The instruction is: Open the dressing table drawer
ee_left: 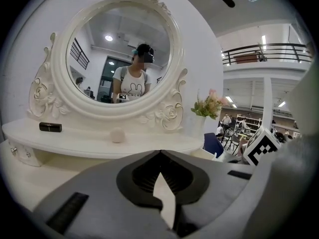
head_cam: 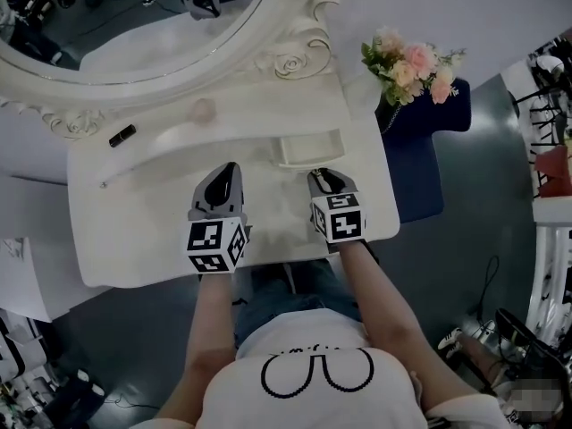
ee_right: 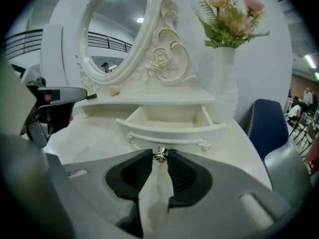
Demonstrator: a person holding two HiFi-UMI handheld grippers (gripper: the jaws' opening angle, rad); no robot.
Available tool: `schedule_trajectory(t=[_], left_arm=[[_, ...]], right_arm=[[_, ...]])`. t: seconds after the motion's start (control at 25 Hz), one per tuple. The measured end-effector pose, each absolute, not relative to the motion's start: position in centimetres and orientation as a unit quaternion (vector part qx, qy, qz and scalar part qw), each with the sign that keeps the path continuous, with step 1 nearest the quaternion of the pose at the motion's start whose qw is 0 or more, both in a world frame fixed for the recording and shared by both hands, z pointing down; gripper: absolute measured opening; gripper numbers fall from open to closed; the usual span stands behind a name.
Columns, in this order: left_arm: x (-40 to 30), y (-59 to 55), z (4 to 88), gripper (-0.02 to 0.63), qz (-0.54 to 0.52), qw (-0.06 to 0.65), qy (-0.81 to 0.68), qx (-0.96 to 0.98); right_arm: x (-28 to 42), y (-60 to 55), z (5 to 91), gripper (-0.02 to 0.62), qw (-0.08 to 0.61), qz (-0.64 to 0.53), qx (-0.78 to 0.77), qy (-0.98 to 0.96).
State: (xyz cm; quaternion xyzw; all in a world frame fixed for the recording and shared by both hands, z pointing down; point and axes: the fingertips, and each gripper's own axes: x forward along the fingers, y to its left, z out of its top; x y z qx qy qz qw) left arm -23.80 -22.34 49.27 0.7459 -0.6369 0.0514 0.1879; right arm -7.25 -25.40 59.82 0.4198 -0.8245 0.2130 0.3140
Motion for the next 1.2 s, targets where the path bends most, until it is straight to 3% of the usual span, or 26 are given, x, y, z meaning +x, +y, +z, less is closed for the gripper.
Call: schedule_trajectory(t=[0.28,0.4,0.6,1.2], left_arm=[[-23.4,-21.6,49.1,-0.002,0.047,0.187,-0.633,0.749],[-23.6,-21.5,48.7,-0.002,0.046,0.184,-0.635,0.748],[-24.2,-21.7,47.6,-0.002,0.039,0.175,-0.641,0.746],[-23.2,-25.0,40.4,-0.002,0.013,0.101,-0.632,0.768]], right_arm=[[-6.8,-24.7,60.1,0.095,0.320,0.214,0.420,-0.822],[-6.6,-24.6,60.1,0.175,0.325,0.222,0.420,-0.818],[-6.2,-25.2,57.7,0.211,0.301,0.226,0.427,-0.822],[-2.2,-28.1,41.6,0.196,0.173,0.103,0.474,-0.857]])
